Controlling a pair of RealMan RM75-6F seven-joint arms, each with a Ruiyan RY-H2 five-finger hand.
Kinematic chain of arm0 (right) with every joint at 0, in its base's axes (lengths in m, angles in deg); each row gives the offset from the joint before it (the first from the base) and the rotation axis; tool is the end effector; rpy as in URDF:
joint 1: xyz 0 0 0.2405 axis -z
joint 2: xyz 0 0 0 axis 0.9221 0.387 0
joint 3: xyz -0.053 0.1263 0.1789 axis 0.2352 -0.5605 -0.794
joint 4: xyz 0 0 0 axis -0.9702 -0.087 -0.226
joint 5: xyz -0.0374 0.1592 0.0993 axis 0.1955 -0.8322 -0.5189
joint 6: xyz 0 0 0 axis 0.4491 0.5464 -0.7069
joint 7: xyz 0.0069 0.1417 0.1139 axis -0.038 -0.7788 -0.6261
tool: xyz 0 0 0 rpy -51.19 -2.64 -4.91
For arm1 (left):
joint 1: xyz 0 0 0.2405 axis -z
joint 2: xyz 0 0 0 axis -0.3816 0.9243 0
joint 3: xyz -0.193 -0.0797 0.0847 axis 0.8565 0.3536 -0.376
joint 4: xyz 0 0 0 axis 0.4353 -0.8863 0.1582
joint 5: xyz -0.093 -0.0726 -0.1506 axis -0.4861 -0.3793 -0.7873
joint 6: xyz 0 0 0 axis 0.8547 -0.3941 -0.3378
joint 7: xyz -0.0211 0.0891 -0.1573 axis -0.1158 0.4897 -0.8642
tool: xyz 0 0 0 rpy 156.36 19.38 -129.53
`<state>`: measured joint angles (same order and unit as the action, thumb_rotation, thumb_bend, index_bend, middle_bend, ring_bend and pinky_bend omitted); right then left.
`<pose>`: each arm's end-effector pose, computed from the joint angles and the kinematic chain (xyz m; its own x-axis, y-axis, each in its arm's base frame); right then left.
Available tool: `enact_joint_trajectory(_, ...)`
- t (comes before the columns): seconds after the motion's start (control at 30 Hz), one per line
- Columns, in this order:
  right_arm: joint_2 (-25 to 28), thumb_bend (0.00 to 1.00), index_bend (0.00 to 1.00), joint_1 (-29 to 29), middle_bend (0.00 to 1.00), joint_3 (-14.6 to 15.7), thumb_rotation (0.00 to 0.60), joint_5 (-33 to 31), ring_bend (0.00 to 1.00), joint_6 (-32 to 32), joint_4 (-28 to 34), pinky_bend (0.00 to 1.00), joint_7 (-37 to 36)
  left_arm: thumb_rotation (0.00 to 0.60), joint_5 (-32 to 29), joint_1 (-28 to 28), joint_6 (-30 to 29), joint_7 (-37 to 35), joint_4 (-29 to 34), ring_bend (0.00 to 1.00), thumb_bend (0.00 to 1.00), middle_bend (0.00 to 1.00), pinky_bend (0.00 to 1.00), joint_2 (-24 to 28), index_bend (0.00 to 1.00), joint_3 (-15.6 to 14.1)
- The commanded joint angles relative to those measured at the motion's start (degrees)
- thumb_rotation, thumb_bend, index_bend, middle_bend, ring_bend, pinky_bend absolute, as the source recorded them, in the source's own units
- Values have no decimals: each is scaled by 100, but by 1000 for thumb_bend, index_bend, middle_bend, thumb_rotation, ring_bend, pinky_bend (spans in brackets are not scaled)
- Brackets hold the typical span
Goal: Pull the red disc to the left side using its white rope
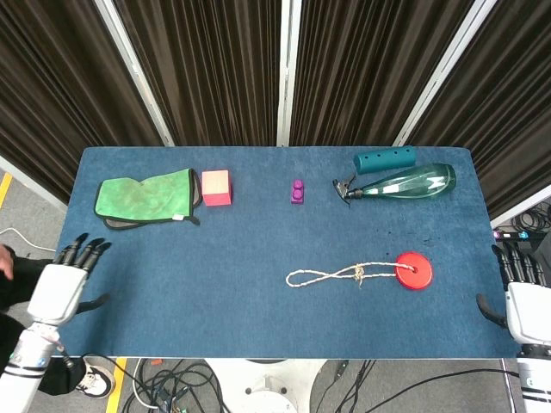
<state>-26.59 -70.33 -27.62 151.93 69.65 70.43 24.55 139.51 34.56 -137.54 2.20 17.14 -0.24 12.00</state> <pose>-0.2914 -0.2151 0.1764 0.4256 0.0250 0.9046 -0.9009 0.1059 0.4209 -0.2300 0.2415 0.1220 0.4875 0.0119 0.8730 0.8514 -0.2282 -0.4723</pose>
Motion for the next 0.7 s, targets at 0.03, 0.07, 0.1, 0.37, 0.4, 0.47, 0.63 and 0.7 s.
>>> enact_joint_trajectory(0.03, 30, 228, 0, 31, 0, -8, 600, -28, 0, 34, -43, 0, -20, 600, 241, 492, 541, -83, 222, 43, 117, 135, 212, -118, 154, 80)
enact_joint_trajectory(0.07, 32, 229, 0, 40, 0, -16, 600, -56, 0, 35, -66, 0, -43, 600, 292, 638, 705, -111, 257, 43, 117, 135, 212, -179, 154, 102)
enact_joint_trajectory(0.1, 33, 229, 0, 51, 0, -27, 600, -101, 0, 26, -93, 0, -83, 600, 350, 841, 938, -153, 287, 43, 117, 135, 212, -286, 154, 134)
enact_joint_trajectory(0.37, 19, 229, 0, 99, 0, -15, 600, -160, 0, 1, -229, 0, -245, 600, 316, 2197, 2473, -527, -202, 43, 132, 135, 212, -1367, 154, 443)
enact_joint_trajectory(0.4, 20, 229, 0, 106, 0, -10, 600, -167, 0, -5, -246, 0, -264, 600, 259, 2382, 2669, -616, -351, 43, 137, 135, 212, -1553, 154, 495)
enact_joint_trajectory(0.47, 19, 229, 0, 116, 0, -11, 600, -175, 0, -6, -268, 0, -299, 600, 187, 2635, 2926, -722, -590, 43, 143, 135, 212, -1817, 154, 556)
enact_joint_trajectory(0.63, -14, 229, 0, 119, 0, -7, 600, -189, 0, -40, -338, 0, -370, 600, 14, 3130, 3332, -848, -1102, 43, 152, 135, 212, -2396, 154, 659)
enact_joint_trajectory(0.7, -35, 229, 0, 118, 0, -3, 600, -192, 0, -59, -376, 0, -395, 600, -54, 3279, 3448, -971, -1244, 43, 156, 136, 212, -2559, 154, 674)
